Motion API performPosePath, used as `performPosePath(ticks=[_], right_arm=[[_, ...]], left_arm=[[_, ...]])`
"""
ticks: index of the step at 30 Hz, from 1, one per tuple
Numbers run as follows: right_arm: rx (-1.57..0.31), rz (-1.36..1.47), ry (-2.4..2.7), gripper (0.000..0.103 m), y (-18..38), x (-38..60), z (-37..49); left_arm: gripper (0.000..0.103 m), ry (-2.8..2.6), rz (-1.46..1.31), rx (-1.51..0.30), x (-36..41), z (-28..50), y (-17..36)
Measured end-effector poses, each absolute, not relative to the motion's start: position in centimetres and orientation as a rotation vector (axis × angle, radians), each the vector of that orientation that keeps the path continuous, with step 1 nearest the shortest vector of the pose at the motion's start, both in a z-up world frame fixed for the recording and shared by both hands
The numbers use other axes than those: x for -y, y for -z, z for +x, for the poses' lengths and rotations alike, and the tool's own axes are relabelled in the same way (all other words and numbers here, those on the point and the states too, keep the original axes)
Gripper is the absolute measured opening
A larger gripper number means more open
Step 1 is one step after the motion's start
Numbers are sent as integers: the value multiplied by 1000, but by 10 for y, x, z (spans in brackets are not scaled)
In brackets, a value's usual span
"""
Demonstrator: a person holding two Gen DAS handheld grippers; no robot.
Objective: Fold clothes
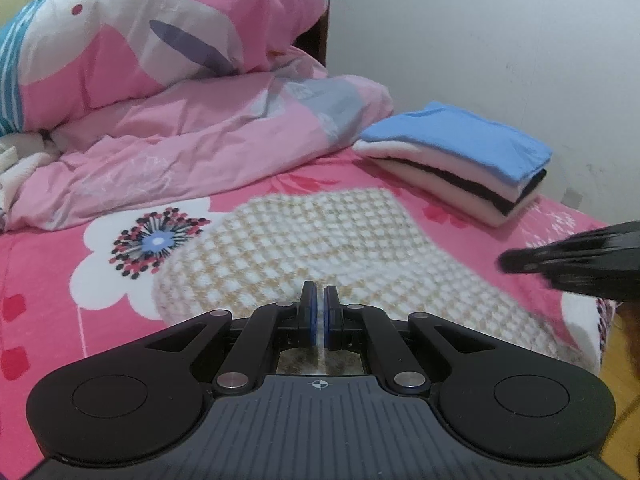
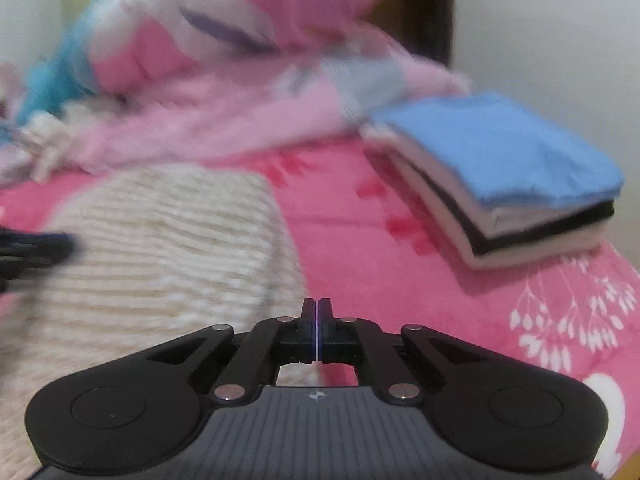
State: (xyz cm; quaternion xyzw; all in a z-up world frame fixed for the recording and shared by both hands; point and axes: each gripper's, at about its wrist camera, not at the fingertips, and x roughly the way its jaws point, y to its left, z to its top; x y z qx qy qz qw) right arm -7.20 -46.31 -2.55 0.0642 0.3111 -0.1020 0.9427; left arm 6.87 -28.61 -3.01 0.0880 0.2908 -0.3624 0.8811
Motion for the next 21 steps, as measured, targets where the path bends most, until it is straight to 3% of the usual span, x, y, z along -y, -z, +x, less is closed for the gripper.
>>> performPosePath(ticks=[8, 11, 12, 19, 20, 21], right_arm=[[-564, -75, -111, 6, -1, 391, -158], [-564, -250, -136, 37, 16, 345, -176], [-562, -325, -140, 39, 25, 329, -180], [-509, -893, 44, 39, 103, 256, -166], [-488, -939, 71, 36, 109, 252, -165], [-459, -978, 98, 24, 112, 249, -167]], left_arm=[[1, 767, 134, -621, 283, 71, 31], [1, 774, 99, -629, 279, 74, 32], [1, 776, 94, -629, 278, 74, 32], [2, 764, 113, -608, 280, 70, 34], [2, 762, 121, -602, 281, 68, 34], [2, 760, 133, -595, 282, 67, 34]])
